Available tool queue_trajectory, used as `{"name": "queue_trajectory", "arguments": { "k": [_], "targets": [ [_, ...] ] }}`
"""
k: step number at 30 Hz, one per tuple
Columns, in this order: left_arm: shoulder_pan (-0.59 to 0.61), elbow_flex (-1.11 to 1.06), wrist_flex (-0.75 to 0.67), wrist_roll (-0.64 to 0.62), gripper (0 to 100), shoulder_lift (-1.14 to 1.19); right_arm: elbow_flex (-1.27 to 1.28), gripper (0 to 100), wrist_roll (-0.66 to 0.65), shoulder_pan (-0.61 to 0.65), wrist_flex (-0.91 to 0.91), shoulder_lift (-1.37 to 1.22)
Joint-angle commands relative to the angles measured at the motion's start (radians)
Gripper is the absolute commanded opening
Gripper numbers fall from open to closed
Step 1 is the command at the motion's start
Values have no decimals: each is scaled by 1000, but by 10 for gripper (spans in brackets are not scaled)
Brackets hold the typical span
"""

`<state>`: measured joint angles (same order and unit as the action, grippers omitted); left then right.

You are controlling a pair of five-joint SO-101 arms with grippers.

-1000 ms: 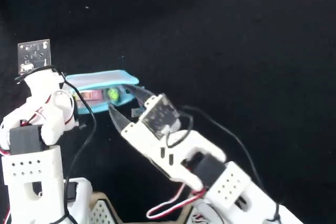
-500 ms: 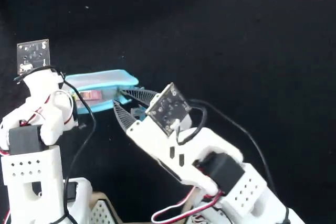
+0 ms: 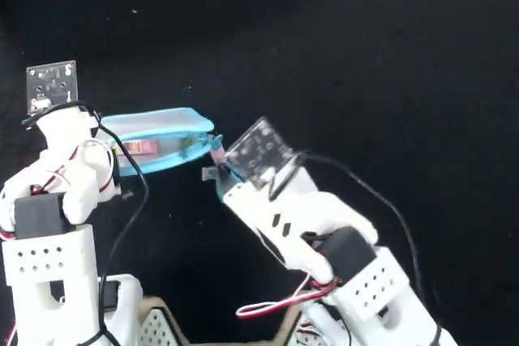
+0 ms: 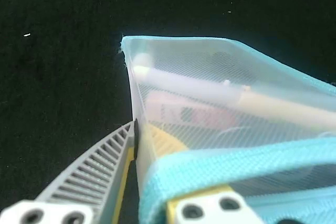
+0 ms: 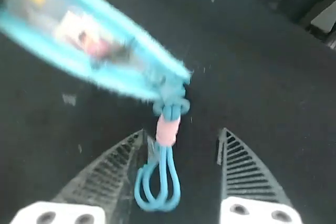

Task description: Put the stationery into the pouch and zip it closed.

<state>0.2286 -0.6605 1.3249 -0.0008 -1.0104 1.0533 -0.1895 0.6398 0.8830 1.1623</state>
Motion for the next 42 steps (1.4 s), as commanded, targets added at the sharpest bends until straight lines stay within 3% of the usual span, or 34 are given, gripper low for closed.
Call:
{"name": "queue_trajectory", "arguments": {
  "k": [1,7,13,19,30,39,42],
  "targets": [
    [8,13,-14,2,31,-5,41,212,-41,-14,-75,-12],
    [8,13,-14,2,31,-5,185,213,-117,-3,-304,-13],
    [8,13,-14,2,31,-5,205,215,-83,48,-330,-13],
    [8,13,-14,2,31,-5,216,368,12,29,-359,-41],
    [4,13,-14,2,31,-5,96,285,15,0,-528,-427],
    [-1,5,-18,2,32,-5,41,270,9,-40,-528,-449],
    [-1,5,-23,2,32,-5,39,185,9,-41,-528,-447]
  ]
}}
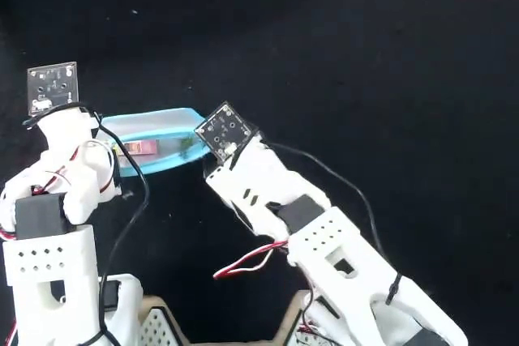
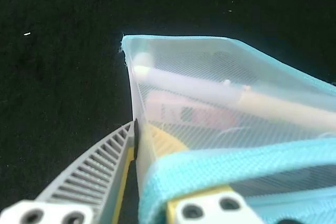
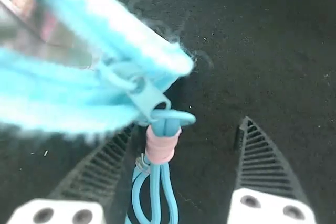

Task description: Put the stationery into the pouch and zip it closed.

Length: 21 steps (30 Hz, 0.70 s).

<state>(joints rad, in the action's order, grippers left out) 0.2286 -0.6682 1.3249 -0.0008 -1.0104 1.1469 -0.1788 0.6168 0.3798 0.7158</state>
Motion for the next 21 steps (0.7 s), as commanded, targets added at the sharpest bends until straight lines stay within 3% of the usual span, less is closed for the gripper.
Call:
{"name": "queue_trajectory", "arguments": {
  "k": [1,3,13,21],
  "targets": [
    [-1,12,-28,2,32,-5,-58,132,-2,-18,-25,-1],
    [-1,7,-51,2,32,-5,-58,19,0,-26,-26,-1],
    [1,-81,-152,3,32,-5,8,10,6,-143,-15,137],
    [1,-81,-144,2,31,-5,116,11,-2,49,141,423]
  ]
}}
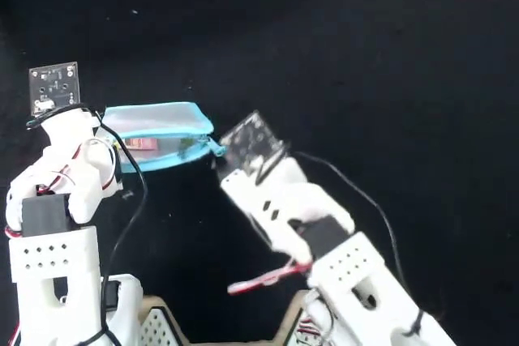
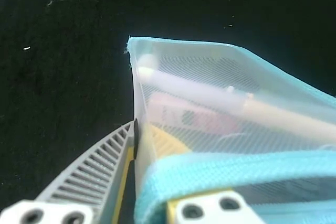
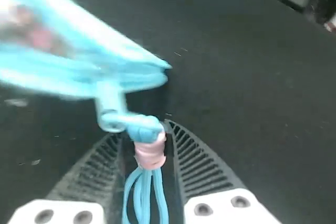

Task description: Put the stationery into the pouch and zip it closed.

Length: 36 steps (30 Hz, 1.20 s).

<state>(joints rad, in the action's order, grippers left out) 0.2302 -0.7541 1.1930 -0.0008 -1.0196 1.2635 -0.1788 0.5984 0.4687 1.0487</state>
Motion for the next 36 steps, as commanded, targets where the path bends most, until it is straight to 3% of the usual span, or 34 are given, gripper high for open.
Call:
{"name": "queue_trajectory", "arguments": {
  "k": [1,4,10,24,31,36],
  "targets": [
    [-1,4,-11,2,31,5,-1,11,-2,80,71,108],
    [-1,4,-9,2,30,5,-1,19,-2,91,104,148],
    [-2,-10,-9,2,31,5,-2,185,6,92,114,163],
    [-2,-10,-9,2,32,3,7,166,-8,92,64,162],
    [-2,-12,-8,2,32,2,47,166,-222,84,0,160],
    [-2,-4,23,2,32,-5,45,166,-262,81,-3,160]
  ]
}}
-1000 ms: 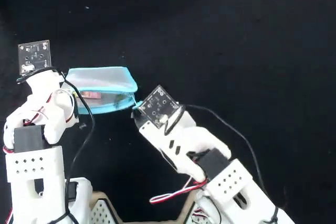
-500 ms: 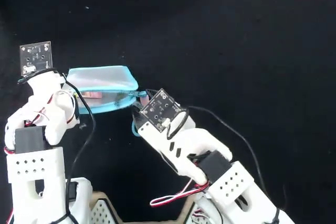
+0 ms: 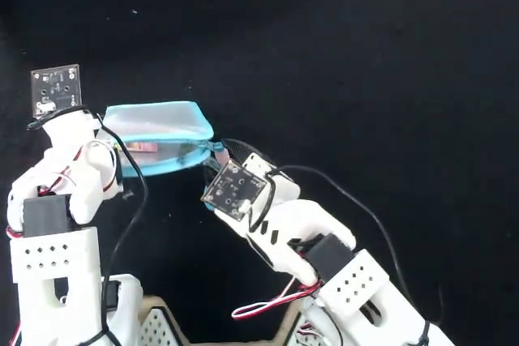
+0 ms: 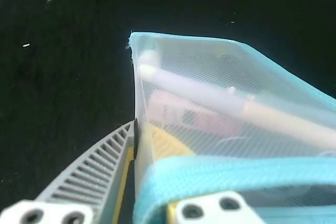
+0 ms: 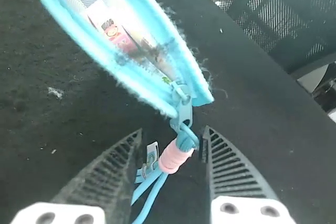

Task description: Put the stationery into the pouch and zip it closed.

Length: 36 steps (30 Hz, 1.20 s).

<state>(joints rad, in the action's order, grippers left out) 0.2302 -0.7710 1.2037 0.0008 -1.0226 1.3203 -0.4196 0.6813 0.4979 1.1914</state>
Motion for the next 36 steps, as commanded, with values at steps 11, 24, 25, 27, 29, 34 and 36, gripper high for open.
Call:
{"name": "queue_trajectory", "arguments": {
  "k": [11,24,25,27,29,34,36],
  "targets": [
    [-2,10,14,0,31,-2,-16,90,-253,-11,-28,16],
    [-2,10,12,0,31,-2,-214,128,-167,-94,6,-275],
    [-2,8,12,0,31,-2,-222,128,-167,-92,6,-291],
    [-2,7,11,0,31,-2,-222,128,-166,-87,6,-295],
    [-2,7,11,0,31,0,-220,128,-163,-80,20,-286],
    [-2,7,11,0,32,0,-225,119,-163,-49,51,-266],
    [-2,7,11,0,32,2,-229,80,-163,-49,48,-266]
  ]
}}
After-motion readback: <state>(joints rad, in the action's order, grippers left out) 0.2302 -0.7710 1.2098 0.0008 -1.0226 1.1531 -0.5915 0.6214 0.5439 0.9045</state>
